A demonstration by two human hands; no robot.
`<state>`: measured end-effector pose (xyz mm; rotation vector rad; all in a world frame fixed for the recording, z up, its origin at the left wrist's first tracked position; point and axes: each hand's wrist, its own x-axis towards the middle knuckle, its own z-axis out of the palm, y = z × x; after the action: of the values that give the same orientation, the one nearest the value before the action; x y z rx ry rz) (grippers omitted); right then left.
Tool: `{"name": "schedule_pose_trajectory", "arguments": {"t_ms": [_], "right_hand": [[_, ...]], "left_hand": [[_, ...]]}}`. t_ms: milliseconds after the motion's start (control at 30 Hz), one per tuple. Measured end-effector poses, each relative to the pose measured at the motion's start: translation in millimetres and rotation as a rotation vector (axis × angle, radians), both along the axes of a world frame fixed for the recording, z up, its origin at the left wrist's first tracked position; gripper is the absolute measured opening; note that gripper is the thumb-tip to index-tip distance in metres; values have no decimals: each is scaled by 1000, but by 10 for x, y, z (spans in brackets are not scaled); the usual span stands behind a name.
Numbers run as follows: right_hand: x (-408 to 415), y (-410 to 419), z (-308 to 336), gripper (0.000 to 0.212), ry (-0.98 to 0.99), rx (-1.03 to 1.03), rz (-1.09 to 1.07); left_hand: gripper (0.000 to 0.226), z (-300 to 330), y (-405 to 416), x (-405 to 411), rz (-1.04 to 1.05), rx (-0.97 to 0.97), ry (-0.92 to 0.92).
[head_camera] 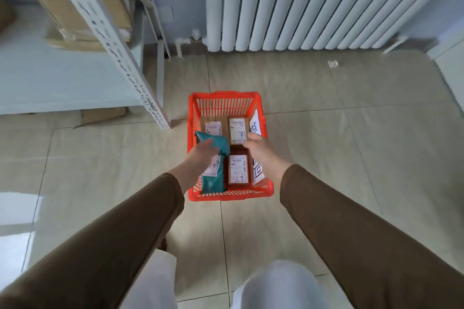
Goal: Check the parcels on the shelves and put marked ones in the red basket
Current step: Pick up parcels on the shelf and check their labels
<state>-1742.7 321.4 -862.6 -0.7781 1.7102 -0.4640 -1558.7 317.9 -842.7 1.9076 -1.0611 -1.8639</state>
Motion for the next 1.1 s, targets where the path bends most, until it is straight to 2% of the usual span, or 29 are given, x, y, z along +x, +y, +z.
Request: {"name": "schedule_pose_trajectory", "arguments": {"t_ms": [133, 200, 300, 467, 733, 1100], "right_hand": [[386, -21, 1728, 33, -1, -113, 108], [549, -85, 2347, 40, 35, -177, 149], [921, -122, 3273, 47, 49, -246, 227], [1748, -129, 4453, 43, 17, -375, 357], [3775, -77, 5261, 32, -52, -494, 443], [6203, 57, 5615, 24, -107, -545, 531]], "left_hand": [[23, 1342, 56, 326, 89, -108, 40], [22, 1997, 128, 528, 136, -150, 54], [42, 2836, 245, 880, 175, -229, 66], [41, 3926, 419, 1701, 283, -344, 100], [33, 4862, 693, 3651, 415, -522, 98], [37, 5276, 1021, 6077, 532, -626, 32]]}}
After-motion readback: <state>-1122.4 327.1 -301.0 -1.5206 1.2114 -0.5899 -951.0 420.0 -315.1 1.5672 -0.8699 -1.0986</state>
